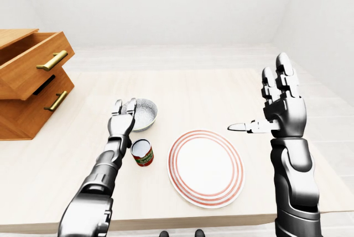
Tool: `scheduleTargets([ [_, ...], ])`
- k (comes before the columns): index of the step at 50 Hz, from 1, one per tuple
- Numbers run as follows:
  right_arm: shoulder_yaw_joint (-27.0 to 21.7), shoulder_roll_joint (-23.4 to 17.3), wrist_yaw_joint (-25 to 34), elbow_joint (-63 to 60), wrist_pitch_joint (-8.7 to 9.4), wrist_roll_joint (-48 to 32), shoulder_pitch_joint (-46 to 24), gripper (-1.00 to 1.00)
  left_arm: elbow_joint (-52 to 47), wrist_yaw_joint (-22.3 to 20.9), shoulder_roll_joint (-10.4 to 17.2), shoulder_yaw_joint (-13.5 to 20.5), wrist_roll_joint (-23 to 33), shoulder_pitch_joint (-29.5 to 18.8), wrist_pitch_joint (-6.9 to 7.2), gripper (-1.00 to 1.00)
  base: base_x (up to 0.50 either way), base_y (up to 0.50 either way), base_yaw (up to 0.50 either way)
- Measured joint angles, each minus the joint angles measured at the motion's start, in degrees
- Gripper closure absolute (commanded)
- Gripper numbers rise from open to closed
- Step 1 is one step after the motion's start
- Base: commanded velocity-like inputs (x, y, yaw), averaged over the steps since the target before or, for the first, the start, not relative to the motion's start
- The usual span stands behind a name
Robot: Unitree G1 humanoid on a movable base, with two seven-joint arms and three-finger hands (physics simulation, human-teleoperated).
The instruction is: Put the bowl on the plate.
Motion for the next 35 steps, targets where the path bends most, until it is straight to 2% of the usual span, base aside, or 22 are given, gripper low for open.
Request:
scheduleTargets([
  [35, 0.29, 0.14, 0.13, 1.48, 0.0, -0.06, 0.19, -1.0, 9.36, 5.29, -0.75, -2.04, 1.9, -2.56, 0.0, -1.0, 0.0, 0.0, 0.0],
])
